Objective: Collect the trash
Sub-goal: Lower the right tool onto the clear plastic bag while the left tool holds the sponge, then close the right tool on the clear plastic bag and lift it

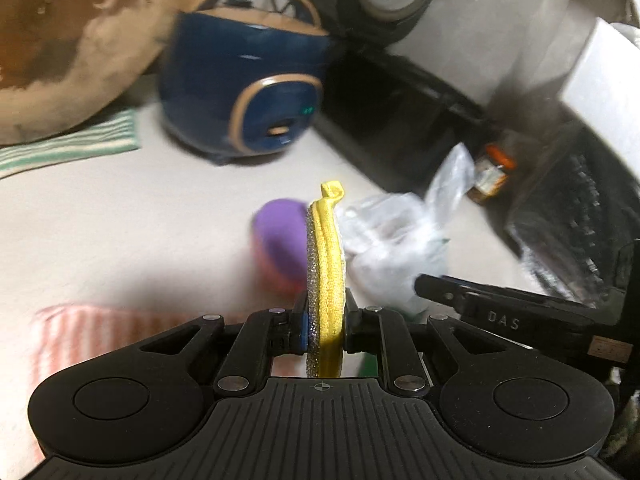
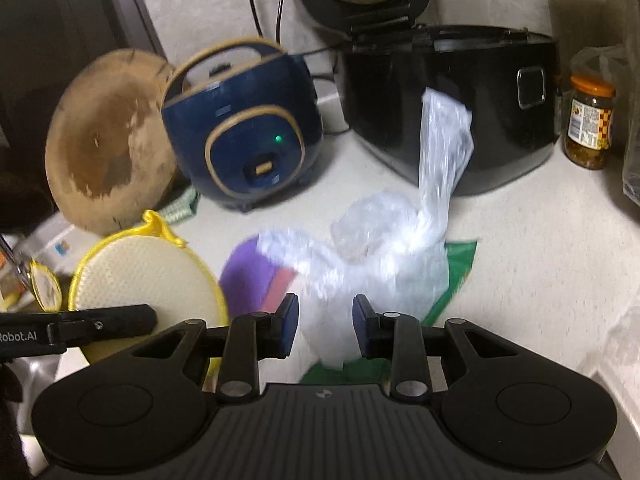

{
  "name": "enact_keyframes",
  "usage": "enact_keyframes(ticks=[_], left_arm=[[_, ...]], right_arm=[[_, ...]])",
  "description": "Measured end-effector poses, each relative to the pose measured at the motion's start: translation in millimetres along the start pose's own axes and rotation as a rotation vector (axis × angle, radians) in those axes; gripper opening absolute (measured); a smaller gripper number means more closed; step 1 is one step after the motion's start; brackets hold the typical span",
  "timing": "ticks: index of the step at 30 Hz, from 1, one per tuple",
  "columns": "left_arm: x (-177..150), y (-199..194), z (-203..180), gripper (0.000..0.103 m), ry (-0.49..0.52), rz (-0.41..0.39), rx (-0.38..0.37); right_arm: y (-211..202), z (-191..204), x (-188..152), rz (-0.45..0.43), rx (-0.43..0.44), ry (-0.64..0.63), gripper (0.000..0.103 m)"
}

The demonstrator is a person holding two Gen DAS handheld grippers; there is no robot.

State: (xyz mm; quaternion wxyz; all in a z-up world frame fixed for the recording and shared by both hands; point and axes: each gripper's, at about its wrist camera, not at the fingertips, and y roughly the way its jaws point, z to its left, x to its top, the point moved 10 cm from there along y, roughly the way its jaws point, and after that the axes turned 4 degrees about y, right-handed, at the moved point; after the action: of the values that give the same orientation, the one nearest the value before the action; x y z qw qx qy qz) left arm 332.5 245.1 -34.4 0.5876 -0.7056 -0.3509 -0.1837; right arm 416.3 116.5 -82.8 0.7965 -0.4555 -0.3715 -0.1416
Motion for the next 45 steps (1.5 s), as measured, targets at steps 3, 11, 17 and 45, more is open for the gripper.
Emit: enact_keyframes(ticks=[3,11,17,45], left_arm=[[-7.8,-7.1,11.0,0.018,-0.043,-0.001,0.002],[-24.5,-16.3,24.7,0.018,-0.086,0.018,0.027],[-31.7,-22.6,33.8,0.018,-0.1,0.015,0.043],[-38.7,-9.1,38.3,0.018,-0.035,0.056,0.071]], right_arm=[[0.6,1.3,-10.6,0.01,-0.033,-0.033,0.036],[16.4,4.1,7.2,-0.084,-0.229,-0.297,0.07],[56.5,-8.1,1.4,0.034,-0.225,-0.229,0.035],[-29.6,8.0,-29.5,-0.046,-0.181,-0.208,0.071]])
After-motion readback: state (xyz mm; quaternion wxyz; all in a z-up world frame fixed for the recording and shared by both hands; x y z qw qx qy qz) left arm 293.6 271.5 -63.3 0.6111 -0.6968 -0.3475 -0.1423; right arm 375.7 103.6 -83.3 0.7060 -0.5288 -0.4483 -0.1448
